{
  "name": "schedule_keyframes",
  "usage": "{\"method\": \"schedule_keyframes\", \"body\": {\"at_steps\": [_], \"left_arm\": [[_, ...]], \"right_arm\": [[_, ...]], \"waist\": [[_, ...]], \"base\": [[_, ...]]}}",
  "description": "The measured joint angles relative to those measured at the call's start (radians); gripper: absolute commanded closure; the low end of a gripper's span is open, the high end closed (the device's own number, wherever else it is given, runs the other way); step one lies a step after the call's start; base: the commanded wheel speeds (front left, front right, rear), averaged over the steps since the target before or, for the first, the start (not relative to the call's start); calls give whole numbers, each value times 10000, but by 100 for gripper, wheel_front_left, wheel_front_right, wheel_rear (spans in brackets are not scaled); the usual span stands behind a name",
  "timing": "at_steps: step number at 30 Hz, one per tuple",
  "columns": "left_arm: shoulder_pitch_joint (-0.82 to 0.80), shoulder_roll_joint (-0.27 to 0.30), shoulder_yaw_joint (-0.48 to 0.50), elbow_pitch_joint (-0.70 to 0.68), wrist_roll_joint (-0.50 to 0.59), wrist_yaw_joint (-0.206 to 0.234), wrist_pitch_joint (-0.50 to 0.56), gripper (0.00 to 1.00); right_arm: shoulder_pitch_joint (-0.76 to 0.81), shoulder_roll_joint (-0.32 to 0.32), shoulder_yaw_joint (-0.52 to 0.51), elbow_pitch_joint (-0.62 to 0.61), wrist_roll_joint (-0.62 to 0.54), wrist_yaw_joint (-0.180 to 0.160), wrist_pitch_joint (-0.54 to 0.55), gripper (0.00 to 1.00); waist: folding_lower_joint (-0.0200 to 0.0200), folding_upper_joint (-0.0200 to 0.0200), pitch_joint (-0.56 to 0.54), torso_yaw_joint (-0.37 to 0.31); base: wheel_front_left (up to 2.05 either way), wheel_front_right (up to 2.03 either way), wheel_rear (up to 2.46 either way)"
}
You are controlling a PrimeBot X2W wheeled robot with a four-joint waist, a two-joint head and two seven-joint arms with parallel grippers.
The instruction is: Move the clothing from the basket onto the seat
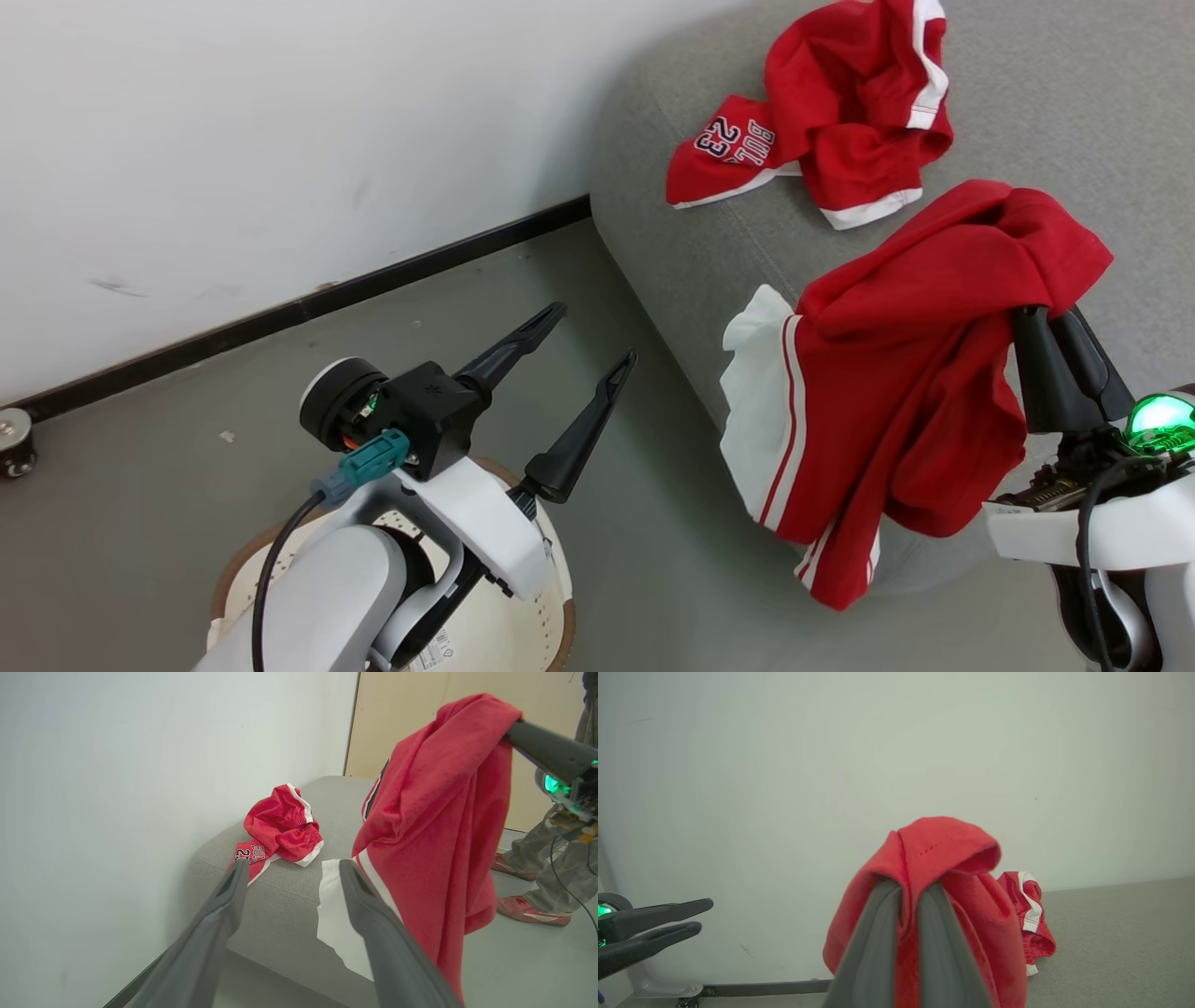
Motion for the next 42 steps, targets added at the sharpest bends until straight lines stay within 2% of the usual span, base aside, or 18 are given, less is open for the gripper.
{"method": "schedule_keyframes", "body": {"at_steps": [14, 18, 27, 30, 42], "left_arm": [[340, 221, 42, -520, 12, 290, 261, 0], [352, 286, 46, -725, 88, 353, 435, 0], [388, 374, -15, -1151, 190, 527, 700, 0], [392, 453, -40, -1290, 251, 545, 803, 0], [398, 665, -63, -2013, 443, 717, 1315, 0]], "right_arm": [[-142, -15, -150, 502, 12, 0, 0, 100], [-827, -127, -437, 566, 10, 0, 0, 100], [-2568, -742, -993, 1099, 81, 0, 2, 100], [-3403, -1131, -1129, 1227, 98, 0, 48, 100], [-6523, -2445, -1149, 2522, 531, 2, 1030, 100]], "waist": [[0, 0, 489, -419], [0, 0, 709, -398], [0, 0, 1224, -264], [0, 0, 1444, -189], [0, 0, 2439, 204]], "base": [[0, 0, 0], [0, 0, 0], [0, 0, 0], [0, 0, 0], [0, 0, 0]]}}
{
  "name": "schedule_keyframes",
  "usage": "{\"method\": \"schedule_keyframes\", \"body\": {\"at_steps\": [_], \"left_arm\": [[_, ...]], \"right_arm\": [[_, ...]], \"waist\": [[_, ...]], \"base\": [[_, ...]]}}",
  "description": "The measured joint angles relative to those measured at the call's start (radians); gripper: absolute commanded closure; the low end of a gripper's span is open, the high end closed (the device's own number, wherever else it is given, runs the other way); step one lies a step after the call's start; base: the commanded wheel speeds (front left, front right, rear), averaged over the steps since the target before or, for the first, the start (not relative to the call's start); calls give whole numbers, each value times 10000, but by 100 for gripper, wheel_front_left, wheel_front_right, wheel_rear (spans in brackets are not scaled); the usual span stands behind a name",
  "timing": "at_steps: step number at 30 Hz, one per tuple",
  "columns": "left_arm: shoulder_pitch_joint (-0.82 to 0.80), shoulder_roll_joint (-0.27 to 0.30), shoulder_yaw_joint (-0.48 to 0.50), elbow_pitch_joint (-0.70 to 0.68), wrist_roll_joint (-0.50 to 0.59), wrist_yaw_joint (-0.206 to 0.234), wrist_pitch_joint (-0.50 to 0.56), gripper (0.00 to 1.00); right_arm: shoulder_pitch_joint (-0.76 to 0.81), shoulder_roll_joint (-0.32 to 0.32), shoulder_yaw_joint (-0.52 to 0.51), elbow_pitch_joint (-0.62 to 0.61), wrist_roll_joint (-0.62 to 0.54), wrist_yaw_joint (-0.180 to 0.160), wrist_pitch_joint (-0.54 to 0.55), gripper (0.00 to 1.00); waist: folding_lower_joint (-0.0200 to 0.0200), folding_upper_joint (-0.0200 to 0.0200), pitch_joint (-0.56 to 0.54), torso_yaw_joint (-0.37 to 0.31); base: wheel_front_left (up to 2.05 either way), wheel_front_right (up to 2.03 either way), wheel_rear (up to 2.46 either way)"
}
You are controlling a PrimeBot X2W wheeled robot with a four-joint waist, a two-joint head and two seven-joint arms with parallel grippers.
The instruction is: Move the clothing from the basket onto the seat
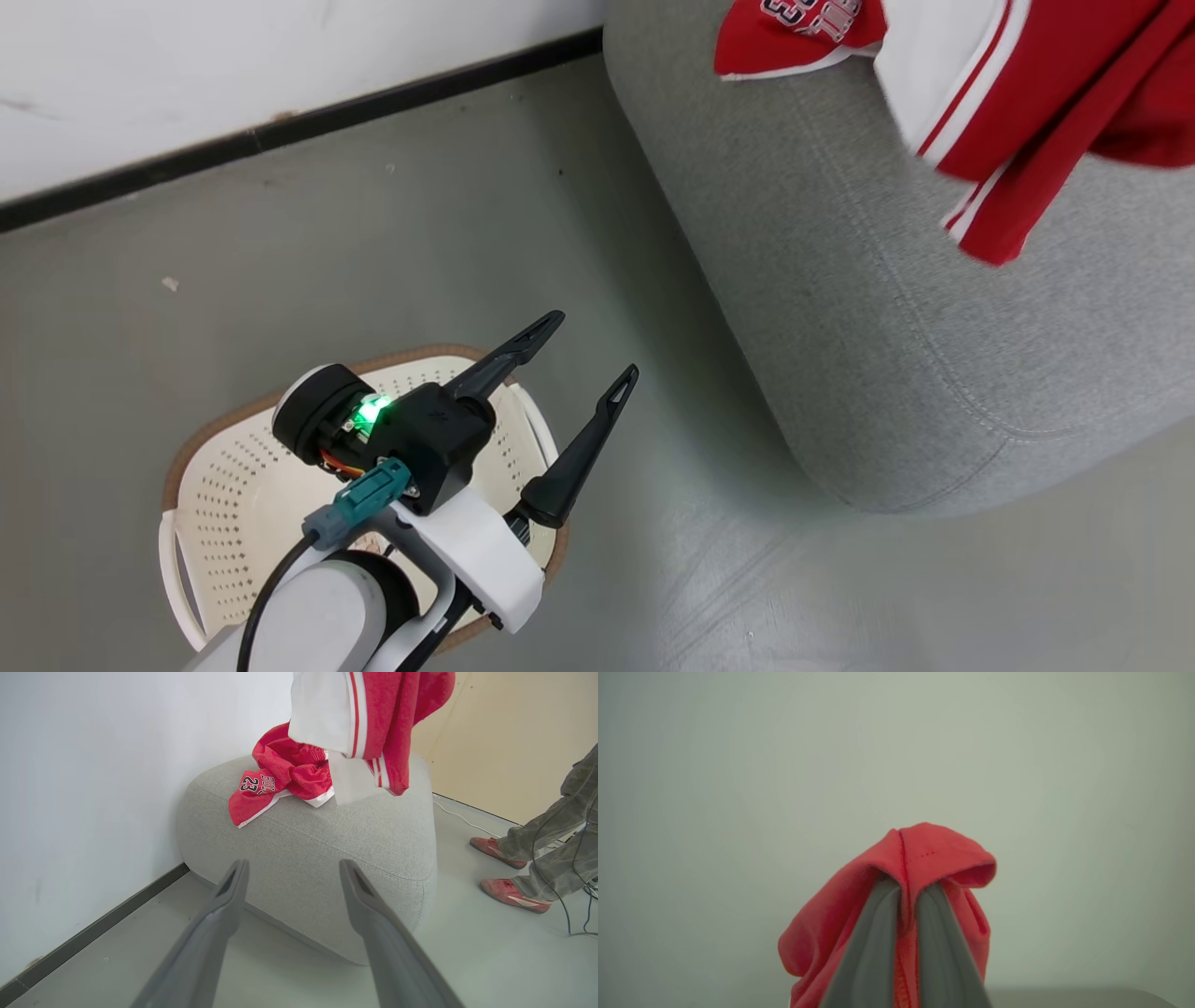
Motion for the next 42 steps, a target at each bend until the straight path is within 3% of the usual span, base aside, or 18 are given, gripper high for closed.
{"method": "schedule_keyframes", "body": {"at_steps": [8, 19, 28, 42], "left_arm": [[-15, 244, -4, -460, 186, 77, 353, 0], [-235, 529, 2, -1045, 351, 104, 796, 0], [-670, 660, 65, -1432, 456, 102, 1057, 0], [-1164, 823, 58, -1622, 702, -52, 1231, 0]], "right_arm": [[-2265, -1521, 341, 872, -209, 0, 621, 100], [-4278, -2591, 265, 2326, -213, 6, 1189, 100], [-3705, -2176, -351, 4656, -353, 6, 1231, 100], [-3783, -1321, -1360, 6525, -516, 6, 1329, 100]], "waist": [[0, 0, 751, 284], [0, 0, 1837, 612], [0, 0, 2820, 833], [0, 0, 3837, 1057]], "base": [[0, 0, 0], [0, 0, 0], [0, 0, 0], [0, 0, 0]]}}
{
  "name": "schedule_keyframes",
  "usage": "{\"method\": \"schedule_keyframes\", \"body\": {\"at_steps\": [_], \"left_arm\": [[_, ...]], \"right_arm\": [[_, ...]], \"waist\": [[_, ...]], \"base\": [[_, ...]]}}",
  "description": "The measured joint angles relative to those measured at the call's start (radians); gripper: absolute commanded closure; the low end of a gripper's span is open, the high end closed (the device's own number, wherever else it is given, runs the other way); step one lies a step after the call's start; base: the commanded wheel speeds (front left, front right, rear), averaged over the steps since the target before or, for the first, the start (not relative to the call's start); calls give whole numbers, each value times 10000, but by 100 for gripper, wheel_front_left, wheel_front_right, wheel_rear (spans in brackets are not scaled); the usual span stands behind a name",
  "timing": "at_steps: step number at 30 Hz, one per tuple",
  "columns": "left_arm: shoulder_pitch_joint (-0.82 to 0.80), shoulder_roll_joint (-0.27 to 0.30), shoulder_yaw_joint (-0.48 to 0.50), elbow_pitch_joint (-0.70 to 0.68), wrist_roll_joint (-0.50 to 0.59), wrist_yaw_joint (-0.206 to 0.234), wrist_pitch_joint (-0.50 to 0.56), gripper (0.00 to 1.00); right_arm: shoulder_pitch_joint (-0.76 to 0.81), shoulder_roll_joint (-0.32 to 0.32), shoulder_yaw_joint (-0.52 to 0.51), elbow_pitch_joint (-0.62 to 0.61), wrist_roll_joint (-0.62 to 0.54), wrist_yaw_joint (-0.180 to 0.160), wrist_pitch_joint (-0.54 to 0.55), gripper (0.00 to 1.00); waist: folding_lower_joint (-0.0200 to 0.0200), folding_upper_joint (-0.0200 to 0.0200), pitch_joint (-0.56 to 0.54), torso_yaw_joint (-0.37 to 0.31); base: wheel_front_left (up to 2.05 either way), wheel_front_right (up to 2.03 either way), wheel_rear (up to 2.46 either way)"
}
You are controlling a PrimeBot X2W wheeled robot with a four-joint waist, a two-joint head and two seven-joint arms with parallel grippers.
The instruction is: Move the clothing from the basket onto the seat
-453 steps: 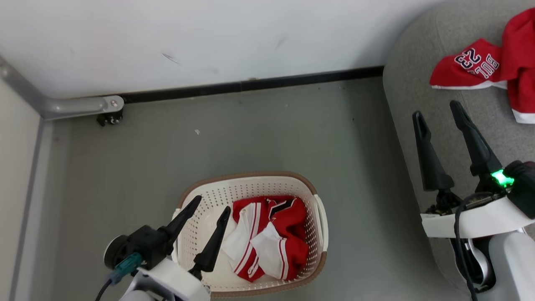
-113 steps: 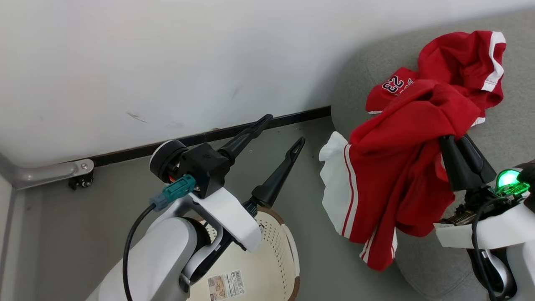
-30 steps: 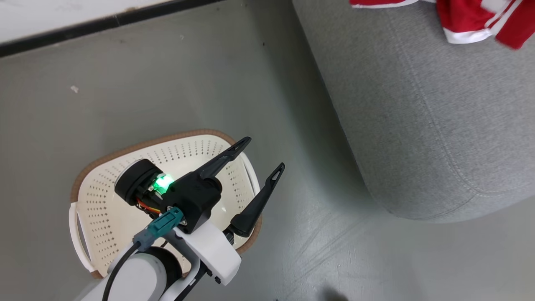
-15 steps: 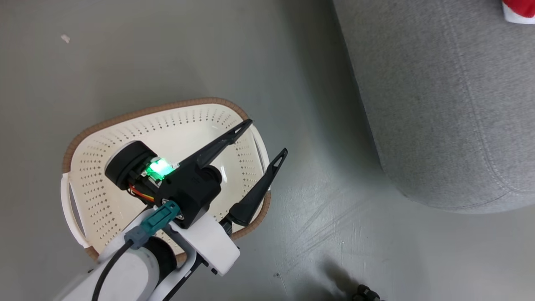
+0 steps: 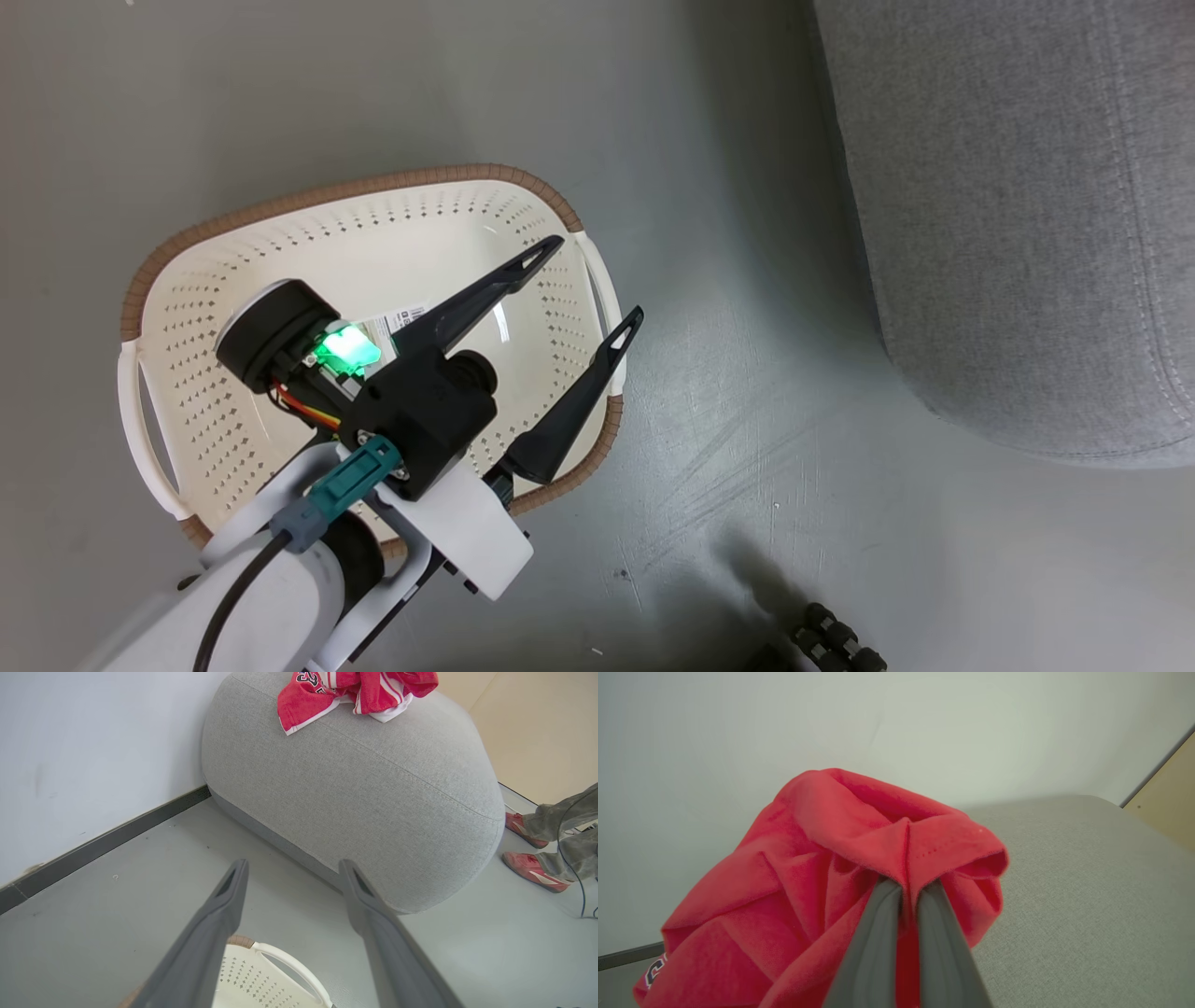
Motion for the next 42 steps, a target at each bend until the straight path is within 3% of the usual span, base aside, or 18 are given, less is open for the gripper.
{"method": "schedule_keyframes", "body": {"at_steps": [13, 14, 16, 17, 18, 32, 42], "left_arm": [[-214, 75, 25, 115, 90, -153, -10, 0], [-229, 79, 33, 136, 90, -153, -12, 0], [-233, 77, 59, 163, 90, -153, -15, 0], [-233, 77, 69, 180, 90, -153, -17, 0], [-233, 79, 79, 201, 90, -153, -29, 0], [-231, 125, 290, 322, 88, -142, -211, 0], [-221, 146, 353, 433, 82, -140, -439, 0]], "right_arm": [[-308, 598, -102, 1108, -309, 0, 13, 96], [-364, 621, -111, 1158, -362, 0, -13, 69], [-453, 644, -119, 1187, -506, 0, -59, 52], [-461, 648, -119, 1193, -546, 0, -61, 11], [-461, 660, -125, 1221, -585, 0, -67, 0], [-421, 773, -825, 1252, -940, 0, -355, 0], [304, 1806, -355, 290, -723, 0, -782, 0]], "waist": [[0, 0, 276, -51], [0, 0, 265, -63], [0, 0, 240, -92], [0, 0, 227, -108], [0, 0, 212, -126], [0, 0, -62, -352], [0, 0, -378, -502]], "base": [[0, 0, 0], [0, 0, 0], [0, 0, 0], [0, 0, 0], [0, 0, 0], [0, 0, 0], [0, 0, 0]]}}
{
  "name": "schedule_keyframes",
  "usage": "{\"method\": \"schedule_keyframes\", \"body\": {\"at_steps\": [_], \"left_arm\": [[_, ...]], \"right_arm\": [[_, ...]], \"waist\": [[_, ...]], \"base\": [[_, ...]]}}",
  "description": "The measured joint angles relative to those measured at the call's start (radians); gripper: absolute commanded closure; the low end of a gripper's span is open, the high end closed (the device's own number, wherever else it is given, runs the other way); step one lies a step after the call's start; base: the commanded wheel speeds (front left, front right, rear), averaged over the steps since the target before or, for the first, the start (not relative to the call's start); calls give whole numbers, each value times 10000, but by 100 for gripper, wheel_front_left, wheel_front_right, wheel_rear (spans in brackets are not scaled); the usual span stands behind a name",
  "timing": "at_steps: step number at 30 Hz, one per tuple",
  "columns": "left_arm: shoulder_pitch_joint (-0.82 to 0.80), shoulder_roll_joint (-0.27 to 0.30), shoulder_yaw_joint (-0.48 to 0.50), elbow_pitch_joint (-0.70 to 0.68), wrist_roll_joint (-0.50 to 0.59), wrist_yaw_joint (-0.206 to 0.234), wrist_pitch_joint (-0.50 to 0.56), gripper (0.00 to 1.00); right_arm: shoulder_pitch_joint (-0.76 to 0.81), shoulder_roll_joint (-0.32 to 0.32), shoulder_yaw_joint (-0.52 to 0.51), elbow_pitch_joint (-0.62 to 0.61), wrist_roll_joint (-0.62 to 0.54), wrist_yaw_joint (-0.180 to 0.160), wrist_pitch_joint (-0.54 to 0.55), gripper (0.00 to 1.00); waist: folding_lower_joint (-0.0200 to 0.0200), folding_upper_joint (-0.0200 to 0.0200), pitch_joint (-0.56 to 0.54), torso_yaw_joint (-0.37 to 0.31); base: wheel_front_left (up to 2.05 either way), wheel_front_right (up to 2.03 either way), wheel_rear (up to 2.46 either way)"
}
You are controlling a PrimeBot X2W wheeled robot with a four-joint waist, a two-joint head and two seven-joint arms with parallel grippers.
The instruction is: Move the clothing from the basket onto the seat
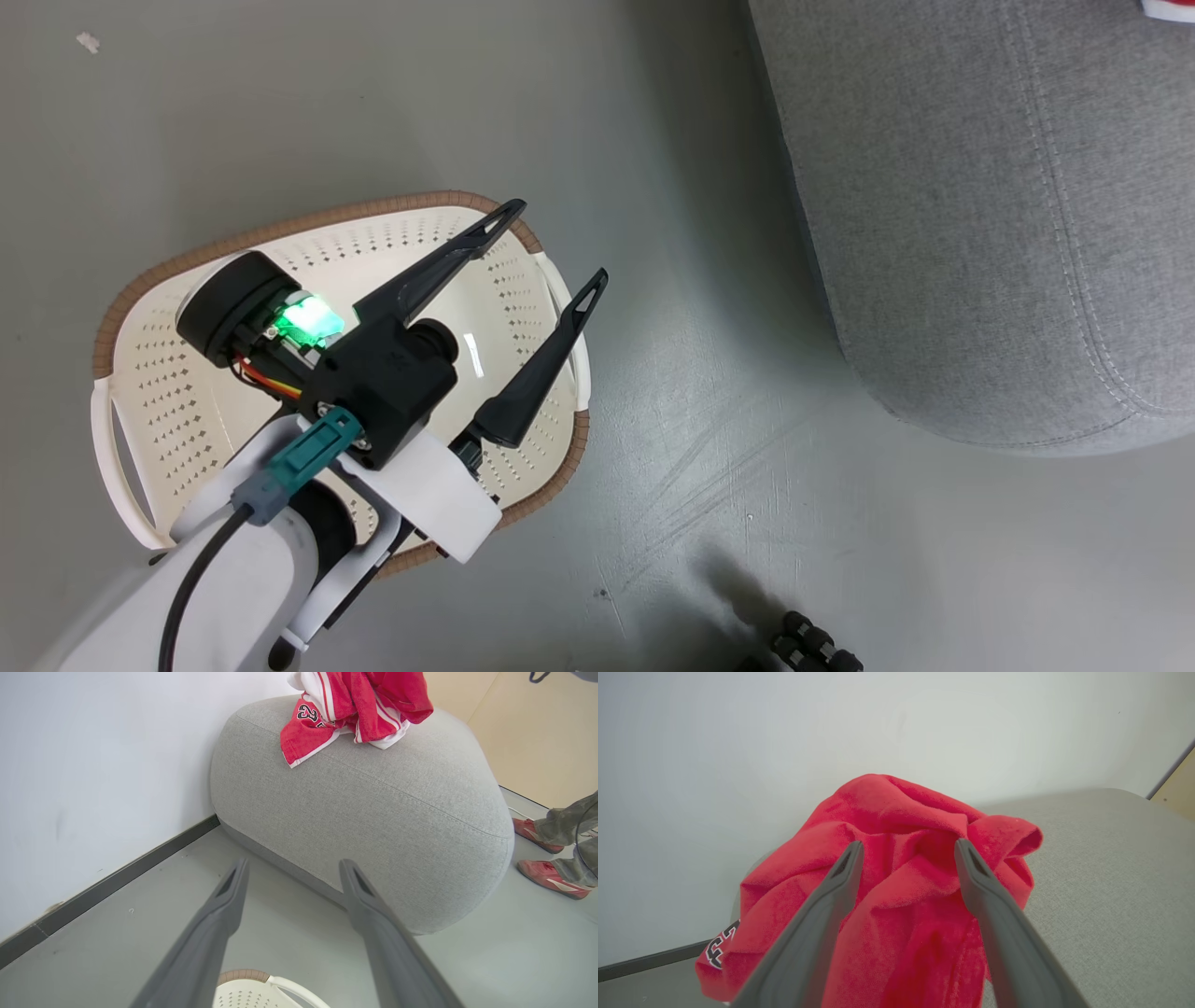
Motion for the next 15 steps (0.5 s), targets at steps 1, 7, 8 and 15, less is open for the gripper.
{"method": "schedule_keyframes", "body": {"at_steps": [1, 7, 8, 15], "left_arm": [[1, 0, 6, 12, 0, 2, -25, 0], [49, -82, 86, 82, -17, 81, -286, 0], [75, -100, 100, 88, -27, 86, -328, 0], [159, -270, 345, 176, -102, 221, -779, 0]], "right_arm": [[108, 61, 82, -163, 4, 0, -92, 0], [533, 543, 675, -1197, -165, 0, -343, 0], [653, 606, 828, -1383, -309, 0, -385, 0], [1376, 1170, 1931, -2500, -694, 0, -460, 0]], "waist": [[0, 0, -41, -8], [0, 0, -315, -4], [0, 0, -365, 7], [0, 0, -728, 192]], "base": [[0, 0, 0], [0, 0, 0], [0, 0, 0], [0, 0, 0]]}}
